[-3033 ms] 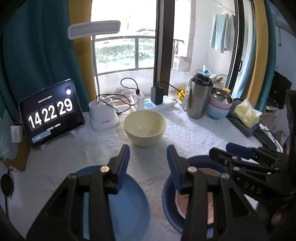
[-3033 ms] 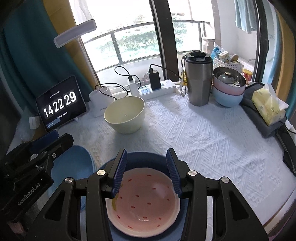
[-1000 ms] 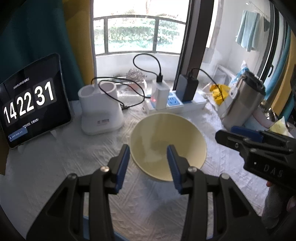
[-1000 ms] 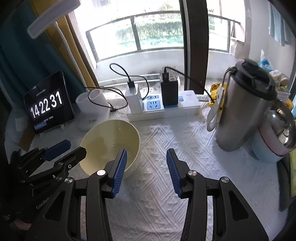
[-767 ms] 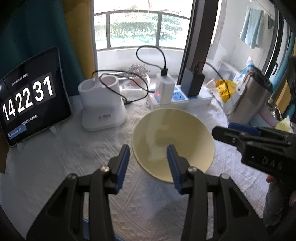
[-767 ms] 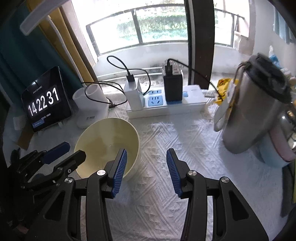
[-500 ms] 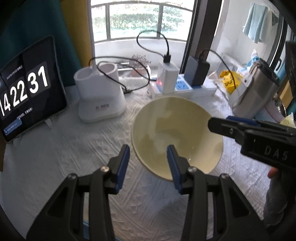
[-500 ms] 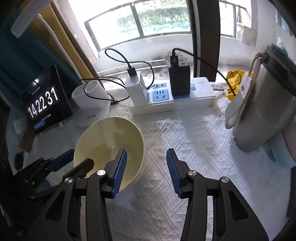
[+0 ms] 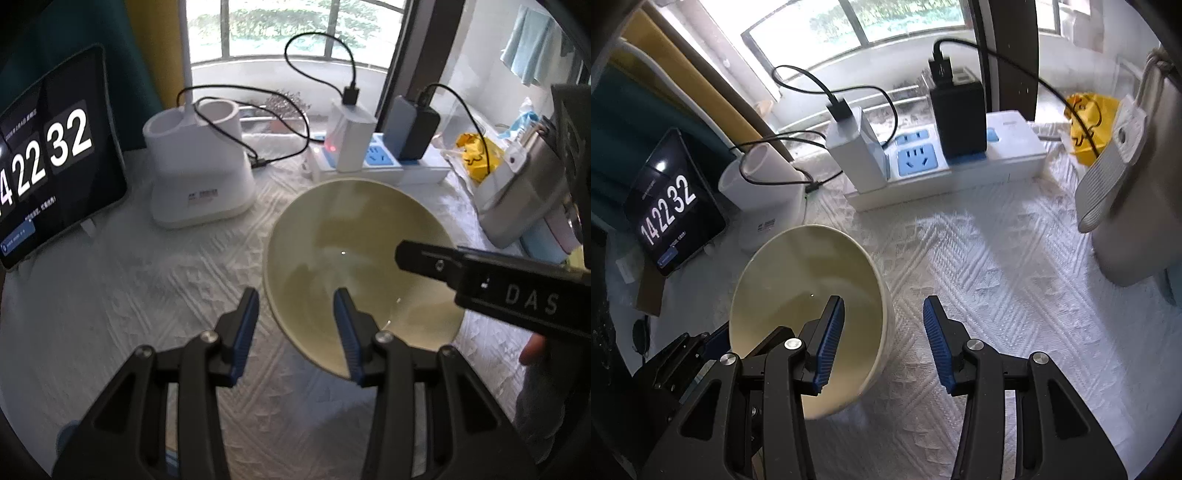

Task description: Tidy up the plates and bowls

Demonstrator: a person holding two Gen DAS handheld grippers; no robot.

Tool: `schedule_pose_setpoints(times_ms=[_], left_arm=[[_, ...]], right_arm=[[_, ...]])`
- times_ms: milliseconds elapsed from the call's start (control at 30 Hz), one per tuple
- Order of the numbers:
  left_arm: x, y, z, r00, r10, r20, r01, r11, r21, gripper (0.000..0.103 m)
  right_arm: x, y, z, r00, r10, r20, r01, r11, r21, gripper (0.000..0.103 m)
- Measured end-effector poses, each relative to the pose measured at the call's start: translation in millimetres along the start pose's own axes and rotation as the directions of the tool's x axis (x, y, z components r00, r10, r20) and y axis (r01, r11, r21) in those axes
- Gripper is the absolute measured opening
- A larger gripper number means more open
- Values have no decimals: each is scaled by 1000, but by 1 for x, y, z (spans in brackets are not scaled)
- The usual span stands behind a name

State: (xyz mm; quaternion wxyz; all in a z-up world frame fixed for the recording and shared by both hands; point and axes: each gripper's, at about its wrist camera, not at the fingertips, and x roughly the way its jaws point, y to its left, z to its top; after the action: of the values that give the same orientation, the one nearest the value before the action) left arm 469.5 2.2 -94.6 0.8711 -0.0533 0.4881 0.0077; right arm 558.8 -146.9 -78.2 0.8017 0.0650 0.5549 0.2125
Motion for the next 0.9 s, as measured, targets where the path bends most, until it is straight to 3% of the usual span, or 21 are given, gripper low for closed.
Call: schedule_pose_setpoints(times_ms=[267,700,900], left_arm=[[14,4,2,997,-24,-67,21,999,-41,43],[31,-5,5,990,-49,-131,45,998,-33,43],[37,-8,9,989,-51,-138,47,998,-37,42]], right_arm=[[10,-5,2,998,25,-54,-24,999,28,47],[34,-1,4,987,16,-159,-11,999,31,47],[37,5,6,989,-5,-150,5,1000,-6,24]])
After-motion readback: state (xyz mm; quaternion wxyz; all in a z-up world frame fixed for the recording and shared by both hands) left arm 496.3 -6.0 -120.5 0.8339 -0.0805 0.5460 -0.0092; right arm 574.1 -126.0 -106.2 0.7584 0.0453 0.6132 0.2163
